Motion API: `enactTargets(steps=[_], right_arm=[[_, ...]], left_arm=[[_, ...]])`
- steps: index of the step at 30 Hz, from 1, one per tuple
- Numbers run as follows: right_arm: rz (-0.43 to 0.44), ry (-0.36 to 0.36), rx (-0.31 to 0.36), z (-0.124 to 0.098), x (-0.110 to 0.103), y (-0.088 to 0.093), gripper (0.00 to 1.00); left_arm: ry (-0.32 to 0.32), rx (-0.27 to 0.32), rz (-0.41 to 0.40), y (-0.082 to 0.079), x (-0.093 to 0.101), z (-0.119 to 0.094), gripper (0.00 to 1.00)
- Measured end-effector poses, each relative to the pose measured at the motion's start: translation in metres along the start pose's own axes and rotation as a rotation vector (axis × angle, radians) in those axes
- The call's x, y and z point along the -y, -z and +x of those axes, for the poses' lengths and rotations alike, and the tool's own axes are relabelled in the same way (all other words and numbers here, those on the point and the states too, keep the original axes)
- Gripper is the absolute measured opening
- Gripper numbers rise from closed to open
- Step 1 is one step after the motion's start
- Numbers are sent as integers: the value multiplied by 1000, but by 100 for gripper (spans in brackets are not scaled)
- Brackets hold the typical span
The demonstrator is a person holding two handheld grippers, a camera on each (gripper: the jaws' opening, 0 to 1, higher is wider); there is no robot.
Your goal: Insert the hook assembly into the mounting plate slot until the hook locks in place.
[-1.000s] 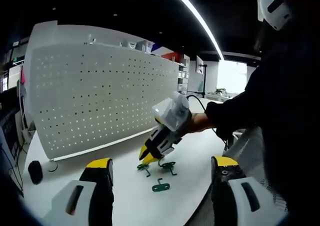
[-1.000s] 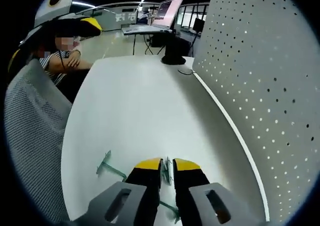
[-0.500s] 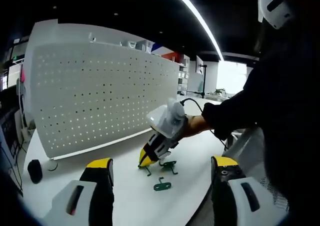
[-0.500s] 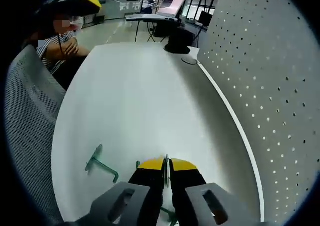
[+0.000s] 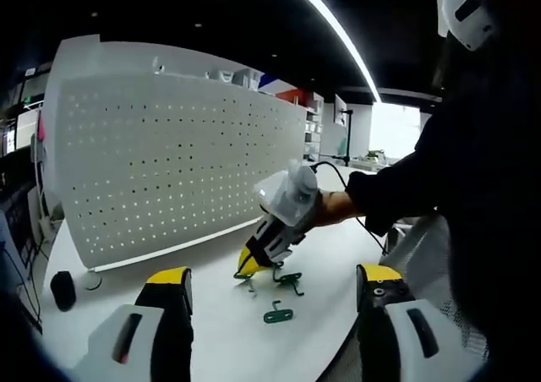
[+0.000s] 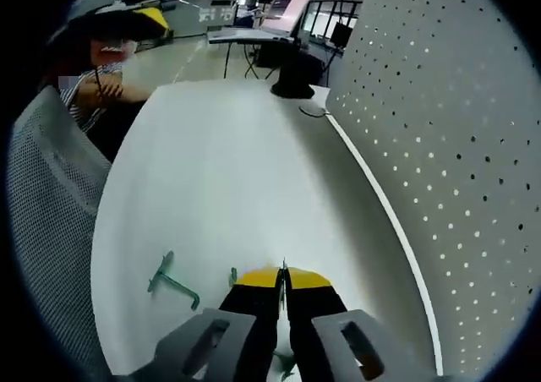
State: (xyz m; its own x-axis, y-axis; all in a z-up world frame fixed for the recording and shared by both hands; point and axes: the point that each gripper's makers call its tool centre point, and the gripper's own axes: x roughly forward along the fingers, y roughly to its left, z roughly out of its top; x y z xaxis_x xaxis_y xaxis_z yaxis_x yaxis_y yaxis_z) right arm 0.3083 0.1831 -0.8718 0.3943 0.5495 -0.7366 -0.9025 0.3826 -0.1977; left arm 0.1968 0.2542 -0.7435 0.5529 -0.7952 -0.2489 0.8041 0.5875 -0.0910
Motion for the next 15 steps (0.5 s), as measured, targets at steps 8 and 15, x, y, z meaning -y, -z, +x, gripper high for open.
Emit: enactTargets(steps=[8,15], right_arm=[[143,26,136,-30,3,-27,0],[224,28,268,-59,-2,-62,0]], left_arm=[[-19,14,12,-9,1,1,78],[-84,48,22,-21,-4,-5,72]])
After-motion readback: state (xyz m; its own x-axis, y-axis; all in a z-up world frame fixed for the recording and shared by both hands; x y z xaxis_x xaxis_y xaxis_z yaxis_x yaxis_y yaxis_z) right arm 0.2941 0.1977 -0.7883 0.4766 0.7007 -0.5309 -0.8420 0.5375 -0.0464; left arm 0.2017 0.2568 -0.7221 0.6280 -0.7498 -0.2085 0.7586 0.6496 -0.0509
